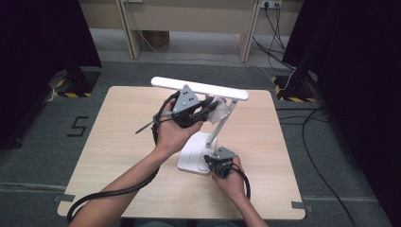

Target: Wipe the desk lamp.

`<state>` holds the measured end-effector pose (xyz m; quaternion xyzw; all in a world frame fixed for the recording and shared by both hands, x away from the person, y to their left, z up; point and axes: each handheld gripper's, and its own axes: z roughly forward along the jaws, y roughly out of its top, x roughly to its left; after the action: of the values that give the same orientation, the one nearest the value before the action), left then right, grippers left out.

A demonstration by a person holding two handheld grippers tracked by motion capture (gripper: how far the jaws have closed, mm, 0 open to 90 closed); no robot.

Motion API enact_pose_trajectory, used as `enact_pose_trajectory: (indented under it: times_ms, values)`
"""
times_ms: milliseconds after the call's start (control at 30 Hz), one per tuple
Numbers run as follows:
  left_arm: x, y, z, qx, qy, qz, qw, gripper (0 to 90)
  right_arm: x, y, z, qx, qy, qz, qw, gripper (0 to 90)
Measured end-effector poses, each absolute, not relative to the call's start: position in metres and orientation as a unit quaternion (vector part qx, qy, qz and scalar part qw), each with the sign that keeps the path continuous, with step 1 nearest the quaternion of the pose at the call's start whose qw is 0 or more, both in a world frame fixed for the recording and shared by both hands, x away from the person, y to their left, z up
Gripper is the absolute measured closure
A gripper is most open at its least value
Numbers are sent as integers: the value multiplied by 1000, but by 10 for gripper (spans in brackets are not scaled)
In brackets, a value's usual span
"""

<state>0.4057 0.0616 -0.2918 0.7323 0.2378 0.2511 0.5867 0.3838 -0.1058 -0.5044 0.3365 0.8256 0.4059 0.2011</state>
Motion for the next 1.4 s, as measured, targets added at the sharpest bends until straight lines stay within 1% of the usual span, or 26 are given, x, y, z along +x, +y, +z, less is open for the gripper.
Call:
enact_pose_trajectory:
  times_ms: [633, 1400]
  values:
    - [406, 50, -294, 744, 229, 244, 578, 799, 384, -106, -504, 336, 826, 405, 203, 900]
    - [407, 29, -288, 762, 201, 242, 565, 797, 384, -106, -504, 336, 826, 406, 200, 900]
